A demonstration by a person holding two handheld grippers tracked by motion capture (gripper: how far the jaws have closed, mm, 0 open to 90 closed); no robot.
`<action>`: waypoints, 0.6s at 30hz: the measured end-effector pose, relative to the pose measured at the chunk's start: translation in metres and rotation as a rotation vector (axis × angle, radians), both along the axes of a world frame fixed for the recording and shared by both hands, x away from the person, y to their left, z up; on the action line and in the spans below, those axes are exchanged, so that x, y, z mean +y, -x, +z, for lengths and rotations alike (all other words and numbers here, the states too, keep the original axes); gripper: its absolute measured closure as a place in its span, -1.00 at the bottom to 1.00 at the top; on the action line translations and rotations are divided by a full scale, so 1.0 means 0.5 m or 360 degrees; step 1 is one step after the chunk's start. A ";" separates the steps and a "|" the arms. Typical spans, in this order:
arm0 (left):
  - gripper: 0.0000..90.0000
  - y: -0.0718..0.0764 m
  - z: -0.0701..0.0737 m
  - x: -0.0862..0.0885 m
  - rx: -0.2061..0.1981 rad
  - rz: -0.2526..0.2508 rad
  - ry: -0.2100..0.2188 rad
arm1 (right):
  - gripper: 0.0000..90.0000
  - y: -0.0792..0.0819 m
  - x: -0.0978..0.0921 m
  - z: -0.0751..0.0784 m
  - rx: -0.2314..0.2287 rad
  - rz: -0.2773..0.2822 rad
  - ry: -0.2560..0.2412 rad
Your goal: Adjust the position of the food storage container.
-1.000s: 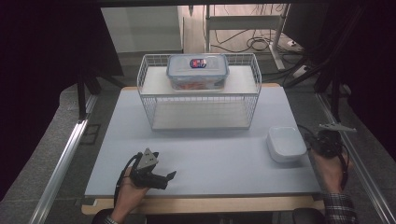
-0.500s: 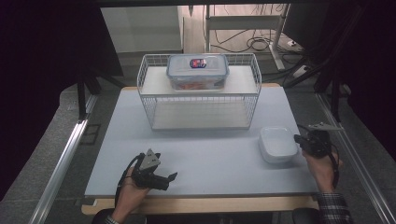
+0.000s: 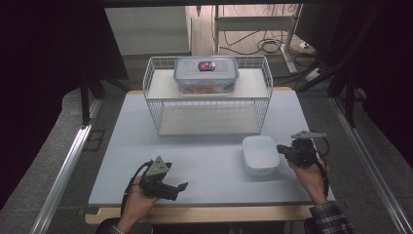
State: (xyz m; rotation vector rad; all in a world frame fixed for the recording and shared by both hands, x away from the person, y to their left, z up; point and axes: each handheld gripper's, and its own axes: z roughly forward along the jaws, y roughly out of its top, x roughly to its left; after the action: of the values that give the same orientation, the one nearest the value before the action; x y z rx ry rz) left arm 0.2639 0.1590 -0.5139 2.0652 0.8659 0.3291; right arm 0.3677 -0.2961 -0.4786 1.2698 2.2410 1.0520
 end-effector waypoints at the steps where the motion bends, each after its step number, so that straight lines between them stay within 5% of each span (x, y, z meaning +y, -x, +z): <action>1: -0.84 0.000 0.000 -0.001 0.0005 0.0000 0.0001 | 0.96 0.000 0.000 0.000 0.0000 0.0000 0.0000; 9: -0.82 -0.001 0.003 -0.007 0.0027 -0.0019 0.0013 | 0.96 0.017 0.103 -0.010 0.0011 0.0206 -0.0033; 18: -0.82 -0.002 0.002 -0.011 0.0033 -0.0032 0.0014 | 0.96 0.023 0.161 -0.022 0.0043 0.0310 -0.0103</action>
State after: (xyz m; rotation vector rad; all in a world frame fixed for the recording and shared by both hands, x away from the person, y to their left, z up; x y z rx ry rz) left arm 0.2651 0.1534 -0.5131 2.0713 0.8571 0.2932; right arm 0.3564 -0.2154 -0.4896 1.1139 2.4081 1.1919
